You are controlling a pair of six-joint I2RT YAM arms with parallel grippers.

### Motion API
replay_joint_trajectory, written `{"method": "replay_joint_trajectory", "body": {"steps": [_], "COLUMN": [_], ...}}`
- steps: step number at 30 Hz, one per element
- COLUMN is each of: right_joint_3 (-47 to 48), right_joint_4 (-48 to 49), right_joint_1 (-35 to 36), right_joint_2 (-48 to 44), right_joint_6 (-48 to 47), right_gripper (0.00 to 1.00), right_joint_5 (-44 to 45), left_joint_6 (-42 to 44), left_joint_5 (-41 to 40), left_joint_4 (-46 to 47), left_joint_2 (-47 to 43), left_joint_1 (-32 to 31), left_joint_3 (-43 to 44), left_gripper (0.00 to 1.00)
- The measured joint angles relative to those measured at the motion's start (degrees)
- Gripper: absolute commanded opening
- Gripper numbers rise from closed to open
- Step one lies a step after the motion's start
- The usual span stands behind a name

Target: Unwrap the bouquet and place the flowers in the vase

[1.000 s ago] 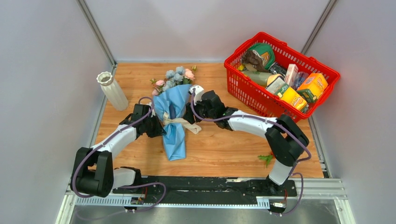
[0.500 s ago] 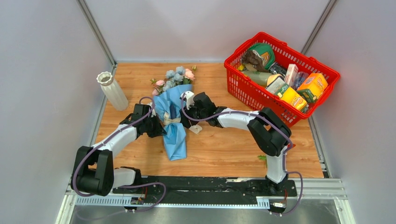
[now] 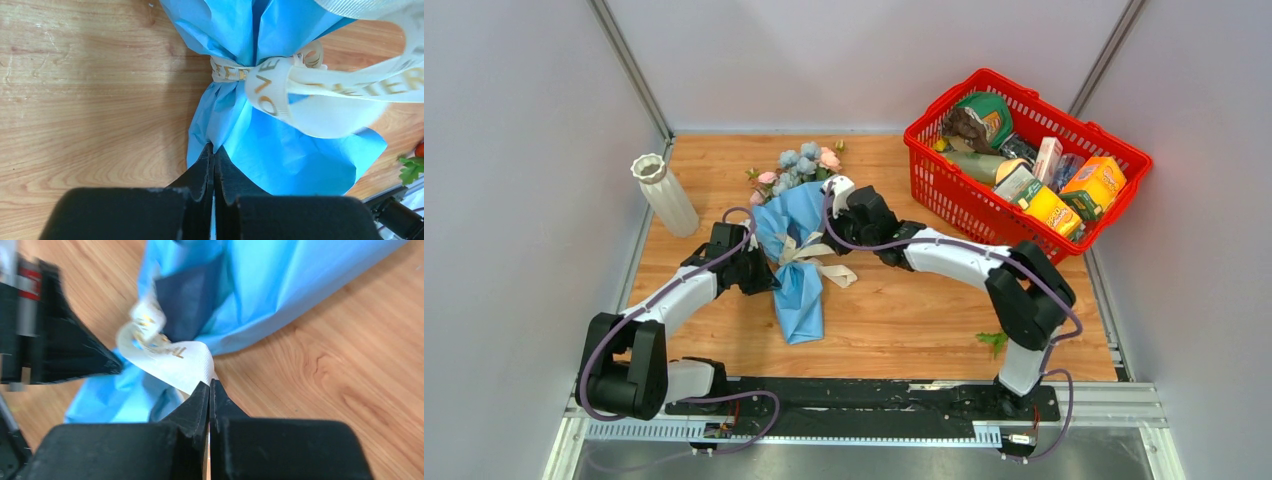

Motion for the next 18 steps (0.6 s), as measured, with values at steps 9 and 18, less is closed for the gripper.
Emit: {"method": "replay_joint_trajectory", "body": {"steps": [9,18], "right_joint_3": [-4.0,-9.99], "right_joint_4": [3.69,4.76], "right_joint_1": [0.9,1.03], "right_joint_2": [-9.07,-10.95], "right_joint_6": [4.74,12.59], "right_gripper": [0.0,0.06], "right_joint_5": [0.61,3.15], "left_joint_6": [-0.02,-0.09], "left_joint_5": [-0.02,0.24], "left_joint_4": [0.04,0.26], "left_joint_2": [0.0,-1.01], "left_joint_1": [0.0,0.0], "left_joint_3": [0.0,-0.44], "left_gripper": [0.0,0.0]}}
